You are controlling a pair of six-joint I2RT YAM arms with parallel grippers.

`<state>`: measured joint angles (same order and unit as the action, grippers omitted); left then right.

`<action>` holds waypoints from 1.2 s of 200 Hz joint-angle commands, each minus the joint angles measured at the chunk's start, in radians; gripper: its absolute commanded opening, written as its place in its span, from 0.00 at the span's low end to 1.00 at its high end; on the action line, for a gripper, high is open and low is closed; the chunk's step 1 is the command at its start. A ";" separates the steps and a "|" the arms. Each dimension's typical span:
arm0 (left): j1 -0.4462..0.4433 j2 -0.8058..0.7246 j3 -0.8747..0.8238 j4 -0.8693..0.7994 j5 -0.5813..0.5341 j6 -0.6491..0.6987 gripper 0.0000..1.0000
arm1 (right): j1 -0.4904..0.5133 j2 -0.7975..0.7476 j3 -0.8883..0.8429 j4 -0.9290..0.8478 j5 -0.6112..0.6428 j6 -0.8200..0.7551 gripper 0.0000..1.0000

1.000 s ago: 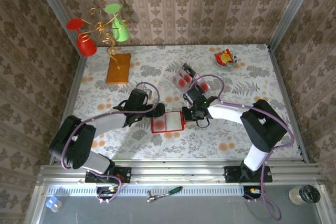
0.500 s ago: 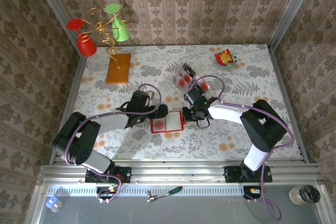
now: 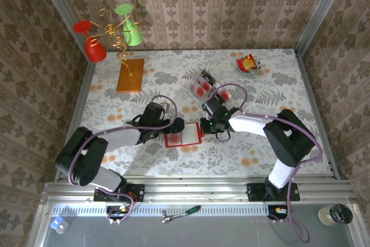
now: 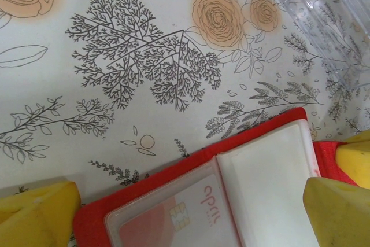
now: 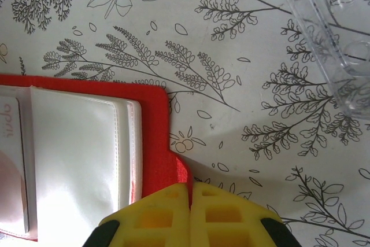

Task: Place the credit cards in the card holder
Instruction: Close the card holder at the center of the table.

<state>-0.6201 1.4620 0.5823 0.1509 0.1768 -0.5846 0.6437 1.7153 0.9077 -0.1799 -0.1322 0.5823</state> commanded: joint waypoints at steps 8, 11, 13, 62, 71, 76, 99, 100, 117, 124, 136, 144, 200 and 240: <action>-0.009 -0.049 -0.004 0.019 0.055 -0.029 1.00 | 0.004 0.019 -0.019 0.017 -0.025 0.024 0.00; -0.009 -0.055 -0.004 0.025 0.059 -0.035 1.00 | 0.004 0.019 -0.020 0.019 -0.024 0.027 0.00; -0.009 -0.056 -0.005 0.030 0.062 -0.040 1.00 | 0.004 0.019 -0.021 0.020 -0.025 0.027 0.00; -0.025 -0.120 -0.018 0.155 0.112 -0.163 1.00 | 0.005 0.020 -0.032 0.037 -0.037 0.037 0.00; -0.034 -0.119 -0.016 0.176 0.112 -0.186 1.00 | 0.005 0.019 -0.032 0.038 -0.038 0.037 0.00; -0.041 -0.115 -0.015 0.189 0.112 -0.196 1.00 | 0.005 0.020 -0.033 0.040 -0.038 0.038 0.00; -0.072 -0.077 -0.014 0.250 0.103 -0.243 1.00 | 0.004 0.020 -0.039 0.053 -0.045 0.045 0.00; -0.074 -0.075 -0.015 0.254 0.102 -0.245 1.00 | 0.004 0.021 -0.039 0.054 -0.045 0.045 0.00; -0.093 -0.039 -0.025 0.316 0.088 -0.283 1.00 | 0.001 0.021 -0.045 0.064 -0.049 0.052 0.00; -0.100 -0.025 -0.031 0.347 0.080 -0.304 1.00 | 0.001 0.020 -0.047 0.069 -0.052 0.055 0.00; -0.115 -0.001 -0.036 0.383 0.064 -0.331 1.00 | -0.005 0.016 -0.052 0.080 -0.058 0.061 0.03; -0.123 0.012 -0.039 0.404 0.054 -0.343 1.00 | -0.009 0.013 -0.050 0.082 -0.063 0.066 0.05; -0.166 0.020 -0.048 0.420 -0.015 -0.365 1.00 | -0.086 -0.083 -0.067 0.058 -0.066 0.070 0.37; -0.197 -0.057 -0.056 0.363 -0.064 -0.360 1.00 | -0.162 -0.167 -0.091 0.008 -0.053 0.062 0.39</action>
<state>-0.7940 1.4685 0.5323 0.5323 0.1600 -0.9352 0.5125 1.6089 0.8360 -0.1246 -0.1932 0.6434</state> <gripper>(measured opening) 0.999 0.389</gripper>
